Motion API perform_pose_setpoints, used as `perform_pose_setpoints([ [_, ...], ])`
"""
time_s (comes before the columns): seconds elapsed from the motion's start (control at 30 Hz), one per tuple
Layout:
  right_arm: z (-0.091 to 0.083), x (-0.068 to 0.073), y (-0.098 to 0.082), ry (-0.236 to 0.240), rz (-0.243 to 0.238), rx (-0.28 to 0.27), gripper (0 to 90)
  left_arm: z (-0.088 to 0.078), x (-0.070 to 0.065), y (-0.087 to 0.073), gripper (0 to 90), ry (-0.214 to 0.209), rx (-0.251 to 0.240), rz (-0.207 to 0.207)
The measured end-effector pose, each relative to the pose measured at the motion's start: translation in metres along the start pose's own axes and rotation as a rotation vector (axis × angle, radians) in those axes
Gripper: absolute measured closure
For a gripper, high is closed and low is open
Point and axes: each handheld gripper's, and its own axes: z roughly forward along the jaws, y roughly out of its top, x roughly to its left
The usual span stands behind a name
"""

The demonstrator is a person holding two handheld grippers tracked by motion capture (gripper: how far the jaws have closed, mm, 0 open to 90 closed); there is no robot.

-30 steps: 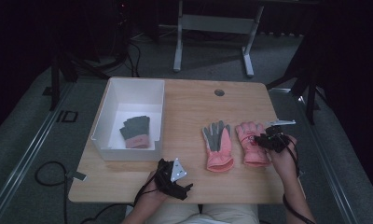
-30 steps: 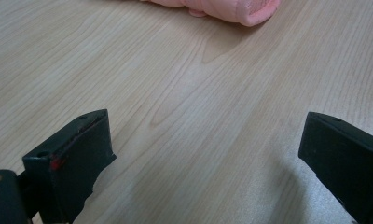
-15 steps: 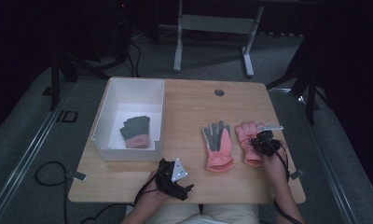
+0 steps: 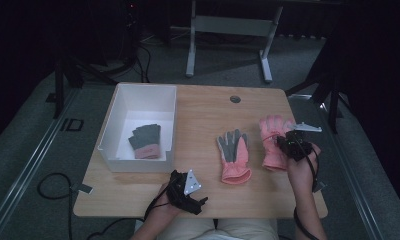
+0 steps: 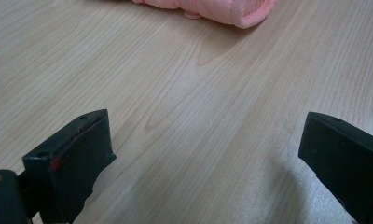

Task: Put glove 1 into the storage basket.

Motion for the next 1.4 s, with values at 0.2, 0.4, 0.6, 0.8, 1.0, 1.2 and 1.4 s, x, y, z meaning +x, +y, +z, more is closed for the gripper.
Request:
perform_pose_setpoints([
  [0.2, -0.021, 0.026, 0.022, -0.004, -0.013, -0.052, 87.4, 0.0, 0.001, 0.0, 2.5, -0.002, -0.002, -0.002],
  [0.4, -0.03, 0.054, 0.032, 0.032, -0.047, -0.068, 87.5, 0.0, 0.0, 0.0, 2.5, -0.004, 0.003, 0.003],
  [0.6, -0.033, 0.083, 0.036, 0.086, -0.063, -0.062, 87.5, 0.0, 0.0, 0.0, 2.5, -0.005, 0.0, 0.003],
  [0.8, -0.03, 0.11, 0.03, 0.125, -0.085, -0.034, 87.5, 0.0, 0.0, 0.0, 2.5, -0.009, -0.002, 0.009],
  [1.0, -0.021, 0.12, 0.02, 0.123, -0.09, -0.002, 87.4, -0.001, 0.0, 0.0, 2.5, -0.01, -0.005, 0.005],
  [1.2, -0.01, 0.115, 0.009, 0.101, -0.057, 0.033, 87.5, -0.001, 0.0, 0.0, 2.5, -0.011, -0.007, 0.006],
  [1.4, 0.003, 0.116, 0.003, 0.105, -0.039, 0.06, 87.4, 0.0, 0.0, 0.001, 2.5, -0.011, -0.007, 0.01],
])
